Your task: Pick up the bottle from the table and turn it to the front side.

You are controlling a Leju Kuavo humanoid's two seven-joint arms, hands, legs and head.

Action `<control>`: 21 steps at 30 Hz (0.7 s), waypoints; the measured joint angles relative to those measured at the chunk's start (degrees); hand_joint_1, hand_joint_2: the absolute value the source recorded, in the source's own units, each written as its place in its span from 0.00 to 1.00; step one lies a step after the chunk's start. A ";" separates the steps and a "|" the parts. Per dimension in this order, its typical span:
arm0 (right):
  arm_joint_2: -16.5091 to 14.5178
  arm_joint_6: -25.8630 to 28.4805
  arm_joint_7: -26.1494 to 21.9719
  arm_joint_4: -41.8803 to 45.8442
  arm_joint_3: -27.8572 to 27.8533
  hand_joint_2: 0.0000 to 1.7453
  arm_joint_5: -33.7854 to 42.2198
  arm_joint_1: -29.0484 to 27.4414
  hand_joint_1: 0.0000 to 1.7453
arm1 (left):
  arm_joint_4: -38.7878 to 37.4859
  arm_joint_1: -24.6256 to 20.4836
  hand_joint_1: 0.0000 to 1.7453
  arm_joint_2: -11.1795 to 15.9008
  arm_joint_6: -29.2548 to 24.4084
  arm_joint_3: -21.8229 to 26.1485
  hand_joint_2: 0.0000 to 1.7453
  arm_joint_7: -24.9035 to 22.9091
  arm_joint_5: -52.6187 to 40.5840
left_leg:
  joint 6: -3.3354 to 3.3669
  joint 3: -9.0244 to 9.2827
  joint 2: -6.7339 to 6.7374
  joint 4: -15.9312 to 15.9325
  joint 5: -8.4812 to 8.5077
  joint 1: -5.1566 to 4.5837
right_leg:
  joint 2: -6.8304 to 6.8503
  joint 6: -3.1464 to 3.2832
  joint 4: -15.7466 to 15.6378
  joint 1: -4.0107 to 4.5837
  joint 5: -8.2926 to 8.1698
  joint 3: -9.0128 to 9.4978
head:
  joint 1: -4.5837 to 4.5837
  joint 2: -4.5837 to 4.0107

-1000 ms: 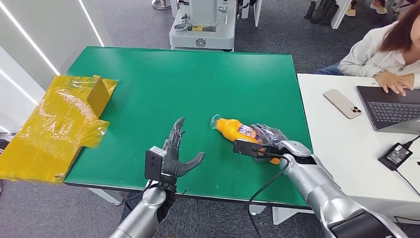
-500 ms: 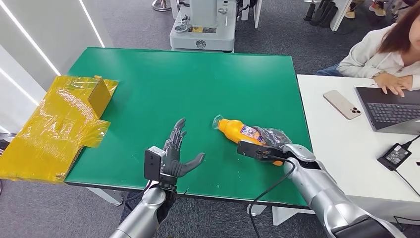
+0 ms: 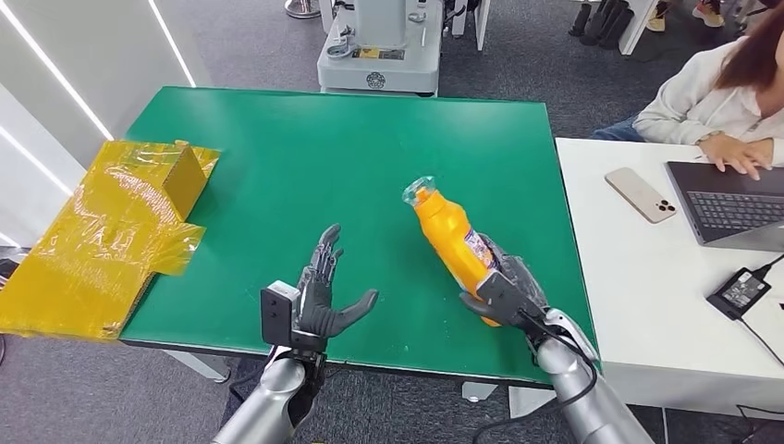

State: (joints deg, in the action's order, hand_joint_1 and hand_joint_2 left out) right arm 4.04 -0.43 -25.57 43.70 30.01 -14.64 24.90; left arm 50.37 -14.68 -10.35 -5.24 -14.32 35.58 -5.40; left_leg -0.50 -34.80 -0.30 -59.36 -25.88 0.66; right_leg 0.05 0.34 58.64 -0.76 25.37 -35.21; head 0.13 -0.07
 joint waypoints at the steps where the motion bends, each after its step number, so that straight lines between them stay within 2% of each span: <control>1: -0.16 1.14 0.03 2.30 -0.68 1.00 0.54 -1.50 1.00 | 0.49 0.23 0.00 0.07 -0.08 0.00 1.00 -0.19 0.04 | 0.00 -0.04 0.01 0.01 0.00 0.00 | -0.01 0.00 0.00 0.00 0.00 -0.05 | 0.01 0.00; 5: -0.94 4.34 -0.60 9.36 -3.08 1.00 2.52 -5.71 1.00 | 2.11 0.73 0.00 0.39 -0.32 0.00 1.00 -1.06 0.11 | 0.00 -0.08 0.03 0.02 0.00 -0.01 | -0.02 0.00 0.00 0.00 0.00 -0.10 | 0.00 0.00; 11: -1.93 5.26 -1.84 15.63 -5.16 1.00 2.34 -8.69 1.00 | 3.10 0.49 0.00 0.76 0.37 0.00 1.00 -1.45 -0.16 | 0.00 -0.08 0.06 0.01 0.00 -0.01 | -0.05 0.00 0.00 -0.01 0.00 -0.11 | 0.00 0.00; 15: -3.54 6.25 -3.30 15.84 -4.97 1.00 -1.21 -7.74 1.00 | 2.71 -1.90 0.00 0.71 2.67 -0.01 1.00 -1.65 -0.30 | -0.02 -0.07 0.07 0.01 0.03 -0.01 | -0.06 0.02 0.01 -0.01 -0.03 -0.12 | 0.01 0.00; 21: -6.73 6.03 -4.78 13.65 -3.25 1.00 -4.18 -2.98 1.00 | 1.49 -7.54 0.00 0.55 7.73 -0.36 1.00 -3.45 1.39 | -0.08 -0.07 0.07 0.01 0.11 -0.01 | -0.07 0.06 0.06 0.00 -0.06 -0.14 | 0.01 0.00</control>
State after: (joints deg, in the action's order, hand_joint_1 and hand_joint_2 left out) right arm -2.69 5.60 -30.35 57.35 26.76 -18.82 21.93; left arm 51.86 -22.22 -9.80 2.49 -14.67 32.13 -4.01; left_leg -0.58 -34.87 -0.23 -59.36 -25.77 0.66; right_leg -0.02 0.40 58.70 -0.76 25.31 -35.34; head 0.13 -0.07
